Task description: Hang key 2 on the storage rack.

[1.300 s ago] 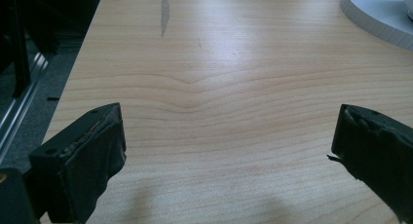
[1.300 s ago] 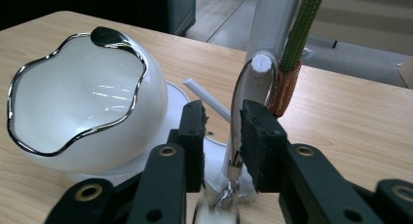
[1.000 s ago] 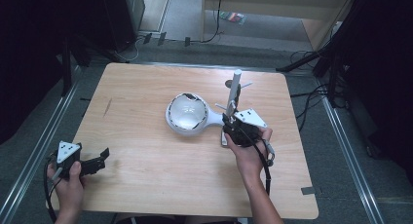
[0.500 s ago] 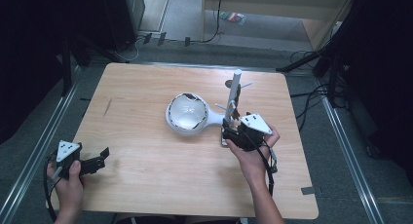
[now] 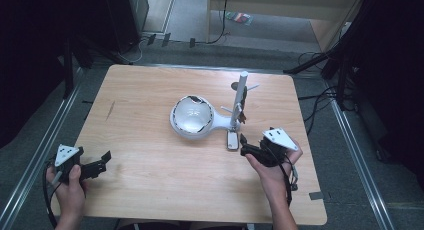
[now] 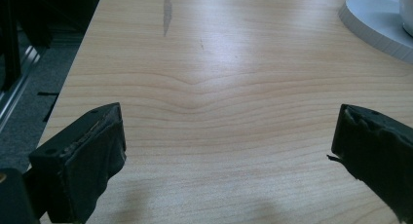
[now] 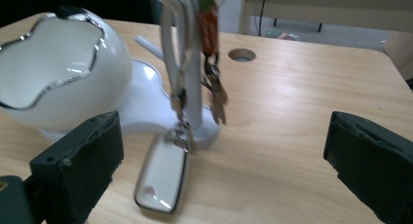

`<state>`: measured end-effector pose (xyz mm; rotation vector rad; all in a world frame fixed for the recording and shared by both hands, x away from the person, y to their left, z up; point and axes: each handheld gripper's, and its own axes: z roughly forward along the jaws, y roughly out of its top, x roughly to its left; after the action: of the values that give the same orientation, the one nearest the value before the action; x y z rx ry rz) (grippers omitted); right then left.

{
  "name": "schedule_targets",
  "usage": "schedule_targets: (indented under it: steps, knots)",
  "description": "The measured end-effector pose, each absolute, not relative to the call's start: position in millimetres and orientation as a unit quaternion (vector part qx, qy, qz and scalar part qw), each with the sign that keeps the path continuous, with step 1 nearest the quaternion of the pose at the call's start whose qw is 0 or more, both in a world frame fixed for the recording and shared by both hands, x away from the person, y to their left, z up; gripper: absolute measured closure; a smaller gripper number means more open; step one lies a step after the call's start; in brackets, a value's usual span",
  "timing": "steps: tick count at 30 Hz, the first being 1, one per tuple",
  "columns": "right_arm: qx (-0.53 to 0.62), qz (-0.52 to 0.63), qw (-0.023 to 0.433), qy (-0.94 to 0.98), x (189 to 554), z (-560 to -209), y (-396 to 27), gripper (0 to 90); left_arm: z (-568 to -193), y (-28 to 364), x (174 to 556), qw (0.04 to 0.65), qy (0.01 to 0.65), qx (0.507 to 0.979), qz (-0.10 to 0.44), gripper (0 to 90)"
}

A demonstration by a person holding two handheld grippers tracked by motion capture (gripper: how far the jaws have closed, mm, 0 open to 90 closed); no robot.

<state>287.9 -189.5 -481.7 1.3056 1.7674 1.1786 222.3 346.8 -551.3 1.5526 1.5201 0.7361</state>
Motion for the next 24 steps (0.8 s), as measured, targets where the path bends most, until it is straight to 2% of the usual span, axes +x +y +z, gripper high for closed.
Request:
schedule_targets:
  steps: [6, 14, 24]
  knots:
    - [0.514, 0.445, 0.319, 0.660, 276, -495, -220, 0.7, -551, 346, 218, 0.419, 0.597, 0.610, 0.309, 0.0]
    - [0.527, 0.454, 0.324, 0.641, 264, -495, -248, 0.7, -551, 340, 215, 0.410, 0.585, 0.615, 0.335, 0.0]
    - [0.532, 0.438, 0.322, 0.650, 245, -515, -277, 0.0, -551, 339, 215, 0.408, 0.581, 0.616, 0.341, 0.0]
